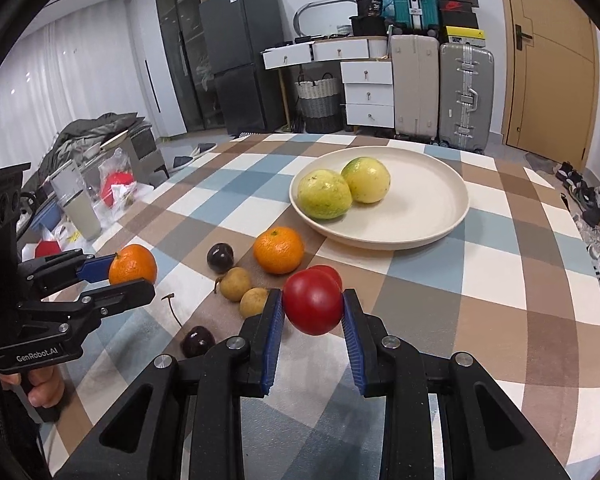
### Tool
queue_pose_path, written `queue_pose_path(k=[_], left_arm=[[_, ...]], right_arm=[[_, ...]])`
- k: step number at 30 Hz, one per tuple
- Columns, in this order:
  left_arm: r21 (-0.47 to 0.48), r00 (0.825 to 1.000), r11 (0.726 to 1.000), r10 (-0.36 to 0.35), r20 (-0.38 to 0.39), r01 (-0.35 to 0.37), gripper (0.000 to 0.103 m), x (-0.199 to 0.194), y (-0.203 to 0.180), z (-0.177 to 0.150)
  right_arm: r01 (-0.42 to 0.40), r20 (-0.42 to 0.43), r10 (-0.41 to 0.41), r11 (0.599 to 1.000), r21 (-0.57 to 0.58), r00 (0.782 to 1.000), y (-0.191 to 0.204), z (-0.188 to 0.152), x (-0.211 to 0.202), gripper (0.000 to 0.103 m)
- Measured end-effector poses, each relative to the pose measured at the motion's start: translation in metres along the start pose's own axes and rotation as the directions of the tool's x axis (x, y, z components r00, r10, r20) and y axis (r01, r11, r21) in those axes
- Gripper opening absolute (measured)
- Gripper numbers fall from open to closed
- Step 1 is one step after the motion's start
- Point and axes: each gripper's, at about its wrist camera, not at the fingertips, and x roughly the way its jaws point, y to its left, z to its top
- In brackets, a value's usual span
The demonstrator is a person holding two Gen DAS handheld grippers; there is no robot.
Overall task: Organize fruits
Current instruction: 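Carry the orange and tomato onto the cream plate and release both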
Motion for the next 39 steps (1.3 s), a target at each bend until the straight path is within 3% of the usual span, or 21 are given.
queue_pose_path(k=[14, 17, 39], left_arm=[[0.017, 0.996, 1.0, 0.001, 0.084, -0.003, 0.038, 0.016, -0.012, 0.052], [0.018, 0.995, 1.0, -0.014, 0.094, 0.012, 0.038, 0.025, -0.015, 0.064], [0.073, 0.999, 0.997, -0.037, 0.019, 0.035, 0.039, 0.122, -0.048, 0.109]], right_arm=[[0.027, 0.042, -0.028, 0.999, 0.017, 0.999, -0.025, 0.029, -0.015, 0.029], [0.041, 0.083, -0.044, 0.999, 0.034, 0.996, -0.034, 0.036, -0.017, 0.029], [0.063, 0.05, -0.07, 0.991, 0.121, 0.996, -0.087, 0.066, 0.025, 0.029]])
